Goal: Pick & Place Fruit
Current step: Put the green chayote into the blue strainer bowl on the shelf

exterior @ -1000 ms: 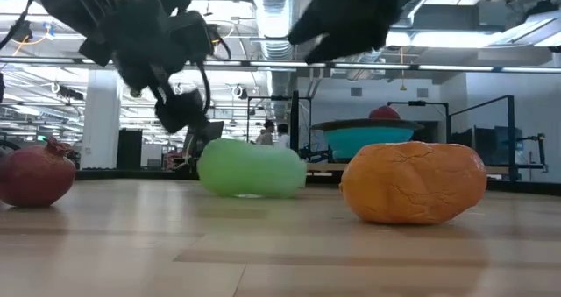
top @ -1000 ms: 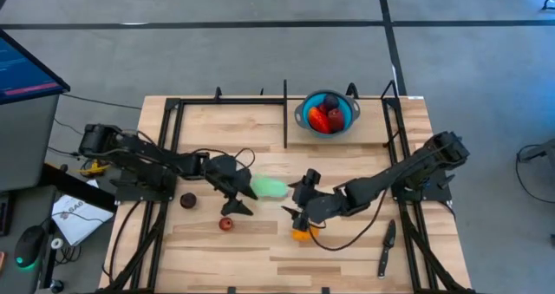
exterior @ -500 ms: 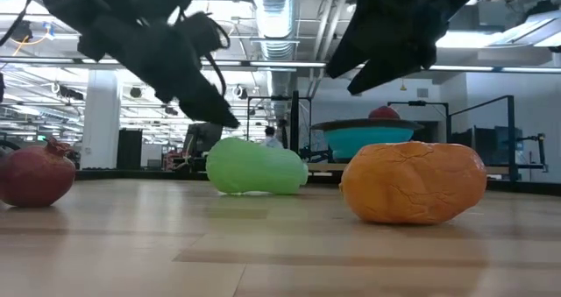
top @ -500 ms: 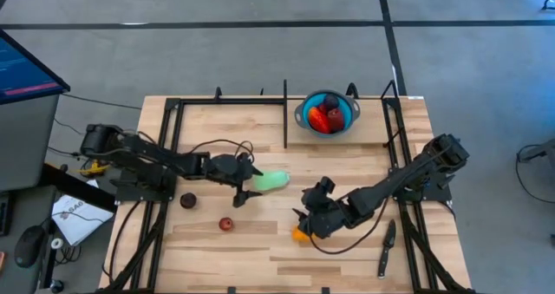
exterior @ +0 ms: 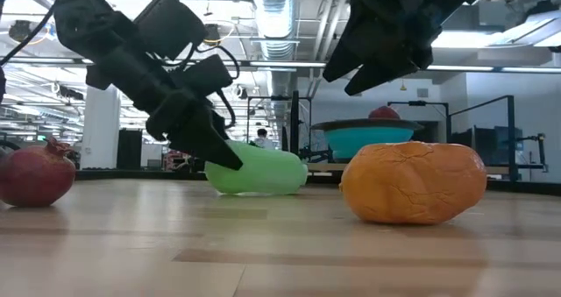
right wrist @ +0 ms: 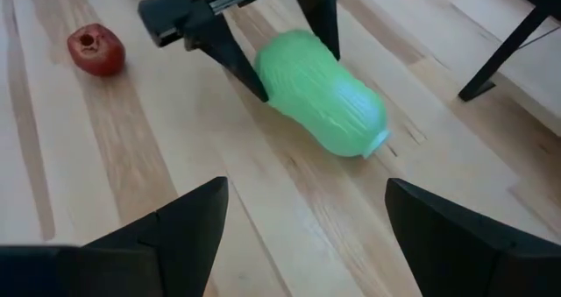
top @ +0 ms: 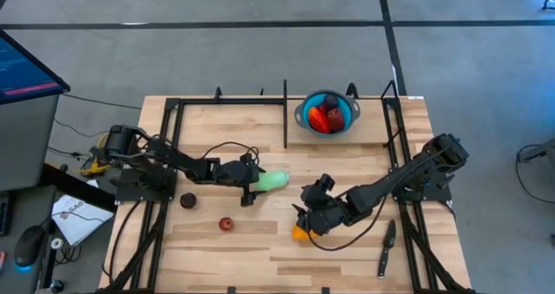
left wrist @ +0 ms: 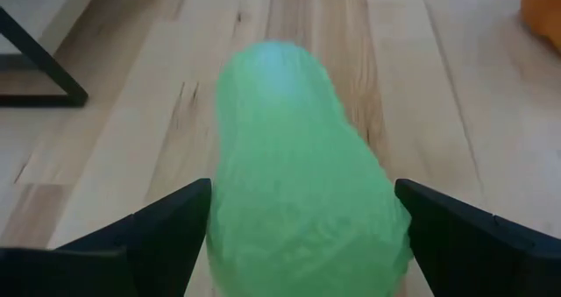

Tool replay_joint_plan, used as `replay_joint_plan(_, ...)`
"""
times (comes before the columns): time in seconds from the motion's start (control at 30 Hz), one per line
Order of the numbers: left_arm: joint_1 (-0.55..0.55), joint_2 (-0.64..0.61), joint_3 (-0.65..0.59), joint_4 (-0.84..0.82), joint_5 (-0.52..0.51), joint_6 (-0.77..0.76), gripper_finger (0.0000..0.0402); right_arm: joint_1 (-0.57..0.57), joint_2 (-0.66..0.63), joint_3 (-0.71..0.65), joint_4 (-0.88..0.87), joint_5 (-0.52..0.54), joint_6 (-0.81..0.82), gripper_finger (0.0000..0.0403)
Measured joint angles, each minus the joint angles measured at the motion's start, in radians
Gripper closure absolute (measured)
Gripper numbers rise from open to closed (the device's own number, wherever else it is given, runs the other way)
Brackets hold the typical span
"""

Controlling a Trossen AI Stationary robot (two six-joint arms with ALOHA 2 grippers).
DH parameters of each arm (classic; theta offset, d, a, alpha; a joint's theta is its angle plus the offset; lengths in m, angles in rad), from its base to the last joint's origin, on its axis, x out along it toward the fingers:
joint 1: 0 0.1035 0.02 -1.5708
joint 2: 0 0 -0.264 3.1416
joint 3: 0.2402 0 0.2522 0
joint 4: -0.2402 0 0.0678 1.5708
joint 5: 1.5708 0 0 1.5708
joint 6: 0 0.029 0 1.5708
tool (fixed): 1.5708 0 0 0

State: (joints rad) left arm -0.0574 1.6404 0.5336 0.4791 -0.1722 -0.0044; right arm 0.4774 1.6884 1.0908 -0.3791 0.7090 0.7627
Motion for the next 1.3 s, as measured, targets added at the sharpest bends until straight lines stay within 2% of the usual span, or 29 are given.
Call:
replay_joint_plan(0.2, 0.000, -0.003, 0.001, 0.000, 0.000, 0.001, 0.0085, 0.011, 0.001, -0.049, 0.039, 0.034, 0.085, 0.0101)
replay_joint_plan(0.37, -0.001, -0.025, 0.000, -0.006, 0.013, -0.001, 0.0105, 0.053, 0.002, -0.169, 0.109, 0.118, 0.297, 0.0101)
replay_joint_plan(0.53, -0.003, -0.149, 0.001, 0.013, 0.063, -0.001, 0.0105, 0.098, 0.002, -0.288, 0.352, 0.175, 0.408, 0.0101)
replay_joint_plan(0.67, -0.003, -0.277, 0.001, 0.052, 0.126, 0.003, 0.0105, 0.097, 0.002, -0.363, 0.578, 0.179, 0.412, 0.0099)
replay_joint_plan(0.83, -0.003, -0.394, 0.001, 0.069, 0.135, 0.064, 0.0105, 0.047, 0.002, -0.399, 0.746, 0.180, 0.313, 0.0064)
replay_joint_plan(1.03, -0.003, -0.444, 0.001, 0.072, 0.109, 0.081, 0.0103, -0.021, 0.002, -0.399, 0.897, 0.182, 0.145, 0.0010)
replay_joint_plan(1.13, -0.003, -0.444, 0.001, 0.070, 0.109, 0.082, 0.0103, -0.027, 0.002, -0.399, 1.008, 0.201, -0.004, 0.0009)
replay_joint_plan(1.3, -0.003, -0.443, 0.001, 0.083, 0.109, 0.082, 0.0102, 0.011, 0.002, -0.399, 1.151, 0.299, -0.195, 0.0018)
